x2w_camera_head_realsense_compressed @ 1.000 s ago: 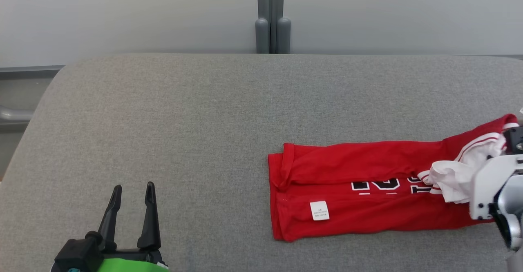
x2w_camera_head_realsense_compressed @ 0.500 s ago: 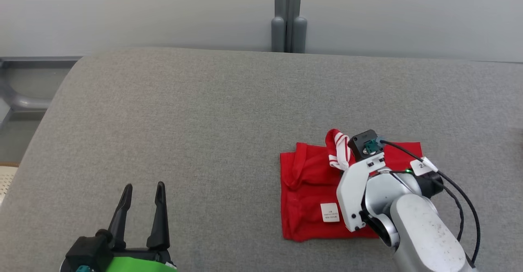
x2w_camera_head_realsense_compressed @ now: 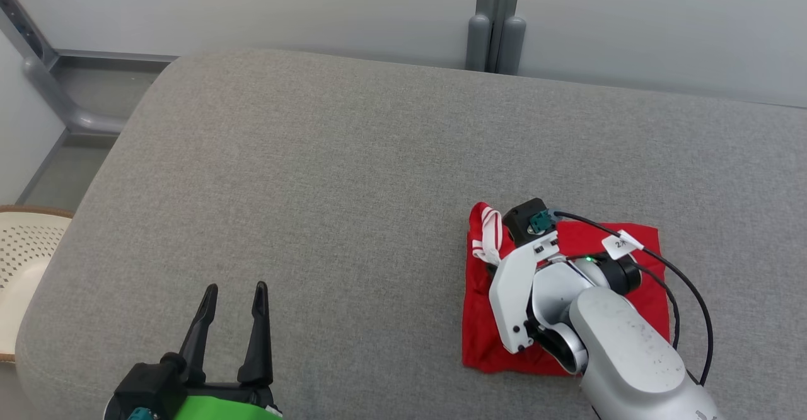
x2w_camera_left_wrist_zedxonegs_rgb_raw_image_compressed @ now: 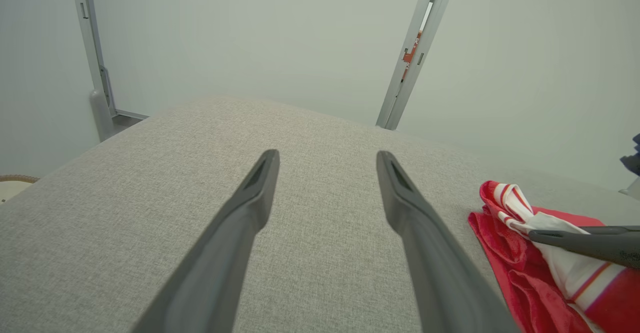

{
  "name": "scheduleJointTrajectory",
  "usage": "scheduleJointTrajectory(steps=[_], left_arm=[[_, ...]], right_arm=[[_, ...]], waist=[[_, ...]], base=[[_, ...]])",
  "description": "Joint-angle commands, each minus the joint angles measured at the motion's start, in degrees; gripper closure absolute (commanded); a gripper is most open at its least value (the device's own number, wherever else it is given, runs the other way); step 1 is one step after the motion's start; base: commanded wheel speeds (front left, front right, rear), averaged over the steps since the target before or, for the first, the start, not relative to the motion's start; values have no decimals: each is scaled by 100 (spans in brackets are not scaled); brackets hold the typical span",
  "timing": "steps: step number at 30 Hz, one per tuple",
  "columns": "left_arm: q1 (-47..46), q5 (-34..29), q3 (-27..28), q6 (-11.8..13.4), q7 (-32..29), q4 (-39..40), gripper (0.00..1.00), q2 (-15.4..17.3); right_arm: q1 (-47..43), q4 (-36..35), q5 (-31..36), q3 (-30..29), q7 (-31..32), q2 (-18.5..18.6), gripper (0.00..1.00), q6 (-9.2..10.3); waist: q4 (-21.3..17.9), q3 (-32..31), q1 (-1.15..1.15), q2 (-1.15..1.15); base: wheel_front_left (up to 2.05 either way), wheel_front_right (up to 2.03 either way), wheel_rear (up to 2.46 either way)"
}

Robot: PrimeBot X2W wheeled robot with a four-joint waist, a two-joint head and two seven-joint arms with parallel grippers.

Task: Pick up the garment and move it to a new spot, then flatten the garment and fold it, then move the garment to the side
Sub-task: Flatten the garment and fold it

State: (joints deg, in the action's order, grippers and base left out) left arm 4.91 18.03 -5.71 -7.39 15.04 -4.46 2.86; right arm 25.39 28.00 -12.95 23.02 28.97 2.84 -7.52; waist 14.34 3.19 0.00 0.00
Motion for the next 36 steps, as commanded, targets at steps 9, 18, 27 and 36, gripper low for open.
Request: scheduleJointTrajectory(steps=[9, 18, 27, 36], left_arm=[[-2, -48, 72, -15, 16, -11, 0, 10], [148, -54, 131, -15, 16, 41, 0, 10], [40, -19, 87, -15, 16, 34, 0, 10], [-79, -58, 53, -15, 16, -8, 0, 10]], right_arm=[[-73, -418, -993, 26, -762, 17, 0, 8], [-884, -1030, 499, -1443, -1595, 8, 0, 8], [-1903, -1167, 1572, -1889, -2750, 11, 72, 8], [-2060, -85, 1545, -925, -3262, 21, 100, 9]], waist=[[-121, -108, 0, 0], [-391, -235, 0, 0], [-450, -162, 0, 0], [-343, -76, 0, 0]], base=[[0, 0, 0], [0, 0, 0], [0, 0, 0], [0, 0, 0]])
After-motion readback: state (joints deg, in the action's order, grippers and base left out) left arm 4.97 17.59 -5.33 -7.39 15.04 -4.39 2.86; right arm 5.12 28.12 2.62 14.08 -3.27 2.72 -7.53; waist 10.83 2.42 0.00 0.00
